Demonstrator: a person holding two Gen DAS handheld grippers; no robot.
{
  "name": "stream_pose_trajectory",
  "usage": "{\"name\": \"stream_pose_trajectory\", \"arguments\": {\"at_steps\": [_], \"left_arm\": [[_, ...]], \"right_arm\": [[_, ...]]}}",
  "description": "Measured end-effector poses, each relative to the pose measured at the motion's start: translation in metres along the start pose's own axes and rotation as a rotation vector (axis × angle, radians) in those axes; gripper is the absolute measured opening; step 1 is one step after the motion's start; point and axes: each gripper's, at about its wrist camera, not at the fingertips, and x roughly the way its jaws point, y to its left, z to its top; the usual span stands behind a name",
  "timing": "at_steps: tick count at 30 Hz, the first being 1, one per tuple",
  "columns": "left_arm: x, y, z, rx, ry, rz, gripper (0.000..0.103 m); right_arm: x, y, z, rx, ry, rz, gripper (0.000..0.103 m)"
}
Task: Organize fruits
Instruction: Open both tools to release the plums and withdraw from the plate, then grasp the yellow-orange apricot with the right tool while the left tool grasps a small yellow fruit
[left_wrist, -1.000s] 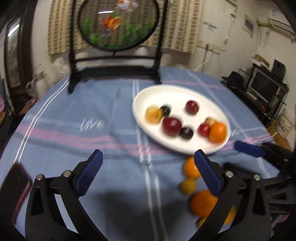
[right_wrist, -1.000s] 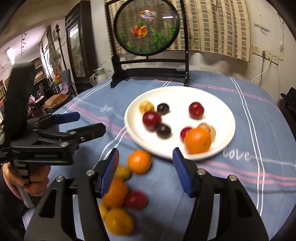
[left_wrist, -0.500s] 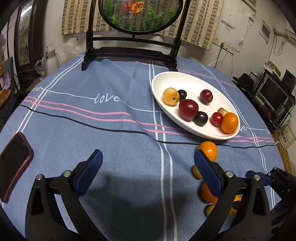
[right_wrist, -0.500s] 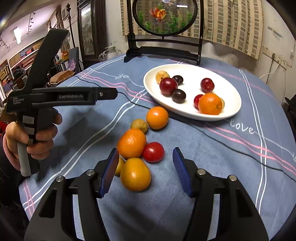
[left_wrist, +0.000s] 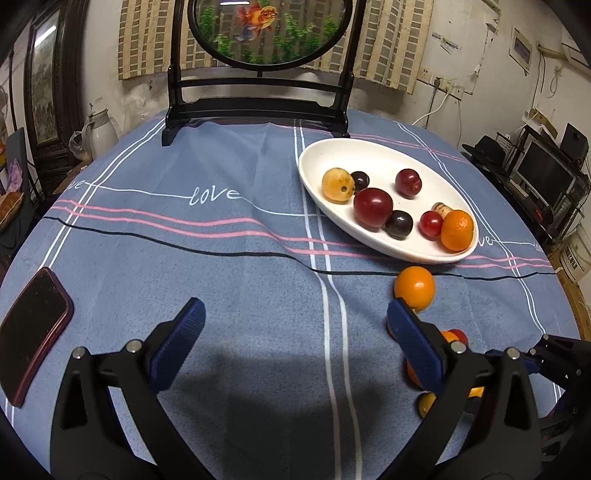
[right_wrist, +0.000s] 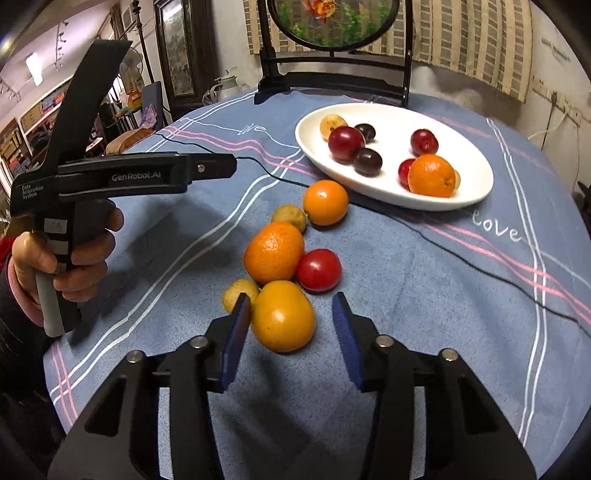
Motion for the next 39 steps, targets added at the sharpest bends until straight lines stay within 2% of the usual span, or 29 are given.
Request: {"name": "stream_pose_trajectory", "arguments": {"at_steps": [8, 15, 17, 19, 21, 22, 24, 27, 31, 33, 39], "left_arm": [[0.001, 0.0, -0.004, 0.015, 0.007, 0.004, 0.101], [-0.001, 0.002, -0.006, 0.012, 0.005, 0.007, 0.101], [0.0, 0.002, -0.007, 0.01, 0.019, -0.019, 0.101], [0.002, -0.001, -0.009, 0.032, 0.056, -0.085, 0.101], [0.001, -0.011, -0.013, 0.084, 0.089, -0.155, 0.099], [0.0, -0.017, -0.016, 0.118, 0.09, -0.168, 0.098], [-0.005, -0.034, -0.023, 0.21, 0.091, -0.197, 0.088], [-0.009, -0.047, -0.032, 0.276, 0.109, -0.256, 0.073], [-0.008, -0.056, -0.04, 0.309, 0.167, -0.337, 0.07], [-0.005, -0.059, -0.042, 0.315, 0.193, -0.377, 0.064], [0.002, -0.066, -0.051, 0.329, 0.245, -0.386, 0.05]], "right_arm": [[0.008, 0.002, -0.005, 0.005, 0.04, 0.027, 0.041], [0.005, 0.001, -0.005, 0.022, 0.023, 0.033, 0.038], [-0.004, -0.007, -0.003, 0.058, -0.013, 0.042, 0.038], [-0.016, -0.017, -0.001, 0.101, -0.061, 0.034, 0.038], [-0.023, -0.025, -0.001, 0.127, -0.088, 0.011, 0.038], [-0.024, -0.028, -0.001, 0.139, -0.094, -0.002, 0.038], [-0.025, -0.033, -0.002, 0.164, -0.094, -0.017, 0.038], [-0.025, -0.035, -0.002, 0.173, -0.091, -0.015, 0.038], [-0.025, -0.034, -0.002, 0.166, -0.095, -0.018, 0.038], [-0.025, -0.034, -0.002, 0.166, -0.094, -0.019, 0.038], [-0.025, -0.032, -0.002, 0.158, -0.095, -0.022, 0.038]]}}
